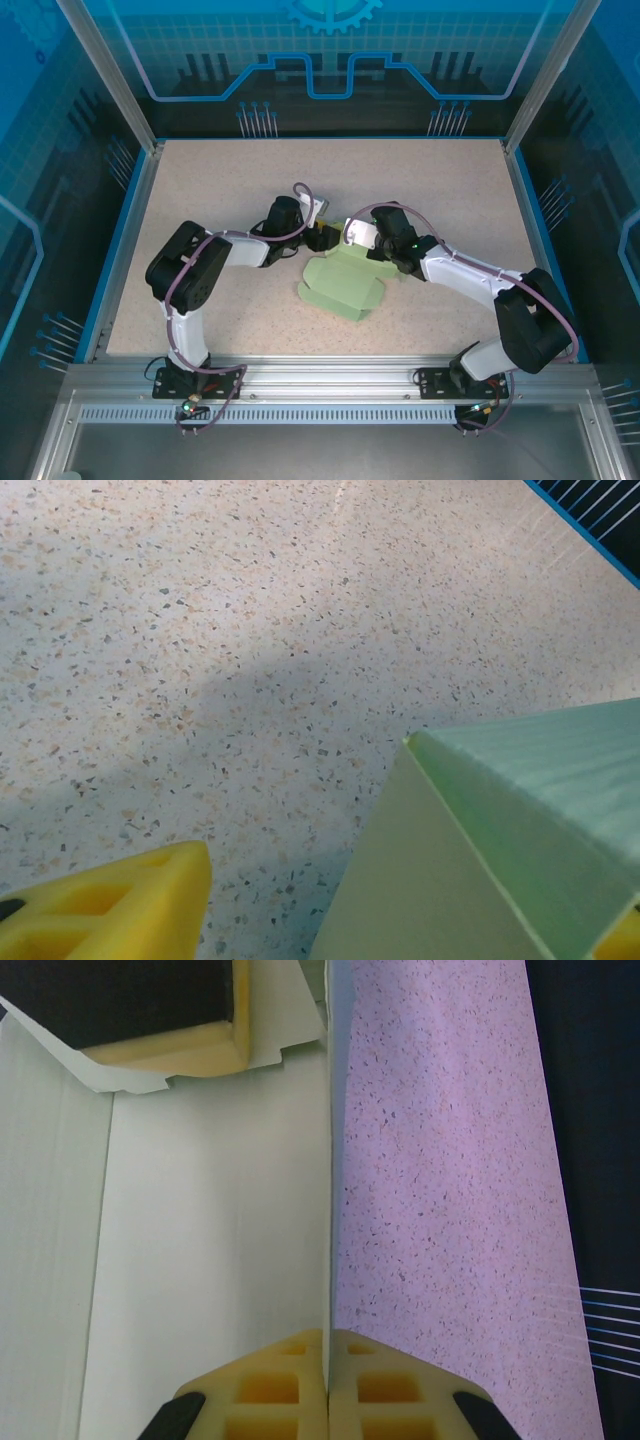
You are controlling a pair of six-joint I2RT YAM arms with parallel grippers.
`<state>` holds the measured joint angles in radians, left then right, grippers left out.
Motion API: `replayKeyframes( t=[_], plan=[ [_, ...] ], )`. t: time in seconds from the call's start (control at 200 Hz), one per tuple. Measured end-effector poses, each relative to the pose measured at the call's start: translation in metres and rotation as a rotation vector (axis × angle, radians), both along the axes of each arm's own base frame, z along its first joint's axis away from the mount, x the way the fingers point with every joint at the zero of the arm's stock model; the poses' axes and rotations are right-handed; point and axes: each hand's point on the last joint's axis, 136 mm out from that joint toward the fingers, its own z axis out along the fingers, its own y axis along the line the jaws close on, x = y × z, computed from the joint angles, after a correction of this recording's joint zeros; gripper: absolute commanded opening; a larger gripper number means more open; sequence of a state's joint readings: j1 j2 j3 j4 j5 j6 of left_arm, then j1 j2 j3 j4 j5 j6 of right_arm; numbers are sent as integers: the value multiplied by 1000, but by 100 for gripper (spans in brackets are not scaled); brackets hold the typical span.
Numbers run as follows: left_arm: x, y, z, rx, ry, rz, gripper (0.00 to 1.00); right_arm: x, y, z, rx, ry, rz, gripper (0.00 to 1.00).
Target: Fold the paper box
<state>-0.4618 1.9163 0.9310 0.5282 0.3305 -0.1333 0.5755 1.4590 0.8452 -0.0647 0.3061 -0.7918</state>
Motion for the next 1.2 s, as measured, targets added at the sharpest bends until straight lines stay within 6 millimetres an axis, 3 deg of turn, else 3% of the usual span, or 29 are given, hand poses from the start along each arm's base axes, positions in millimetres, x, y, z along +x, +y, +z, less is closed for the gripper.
replayKeyframes(
  t=[0.59, 0.8, 1.2],
  plan=[
    [0, -8, 8, 58, -56, 33, 27, -9, 1, -3, 52, 66, -33, 0],
    [6, -5, 22, 107, -128, 87, 21, -6, 4, 8, 82, 73, -48, 0],
    [8, -2, 21, 233, -208, 172, 13, -9, 6, 7, 116, 101, -67, 0]
  ],
)
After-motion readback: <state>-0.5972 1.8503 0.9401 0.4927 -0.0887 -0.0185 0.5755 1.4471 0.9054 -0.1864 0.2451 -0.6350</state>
